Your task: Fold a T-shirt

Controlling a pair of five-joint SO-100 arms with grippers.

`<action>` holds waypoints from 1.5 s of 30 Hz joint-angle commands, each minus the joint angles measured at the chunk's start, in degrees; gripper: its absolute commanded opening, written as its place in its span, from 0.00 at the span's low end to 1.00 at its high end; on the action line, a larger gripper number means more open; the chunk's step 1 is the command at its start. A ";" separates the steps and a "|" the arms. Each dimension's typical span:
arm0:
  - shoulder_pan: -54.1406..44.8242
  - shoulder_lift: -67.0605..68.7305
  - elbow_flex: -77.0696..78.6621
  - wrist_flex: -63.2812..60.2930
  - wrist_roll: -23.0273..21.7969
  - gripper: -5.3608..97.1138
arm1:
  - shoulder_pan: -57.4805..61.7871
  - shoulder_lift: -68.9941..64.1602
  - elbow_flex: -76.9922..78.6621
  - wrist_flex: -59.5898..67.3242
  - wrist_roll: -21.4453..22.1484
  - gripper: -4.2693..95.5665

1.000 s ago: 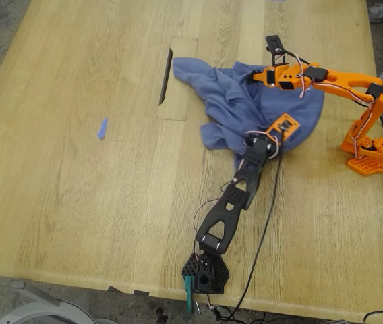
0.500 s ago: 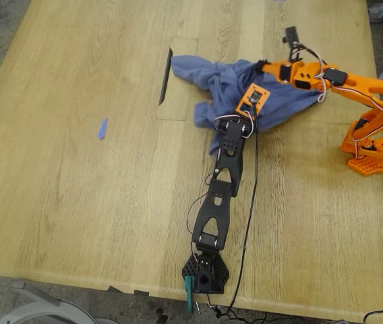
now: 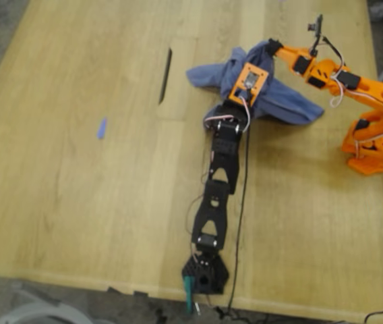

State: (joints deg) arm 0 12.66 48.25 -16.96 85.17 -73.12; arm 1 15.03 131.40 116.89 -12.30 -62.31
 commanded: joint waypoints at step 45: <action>8.17 44.12 3.96 -25.22 -3.25 0.05 | -9.49 -18.19 -69.52 11.16 -6.15 0.04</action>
State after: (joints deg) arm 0 19.16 85.61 -12.83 64.07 -75.85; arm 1 6.15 109.16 51.06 -2.20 -68.03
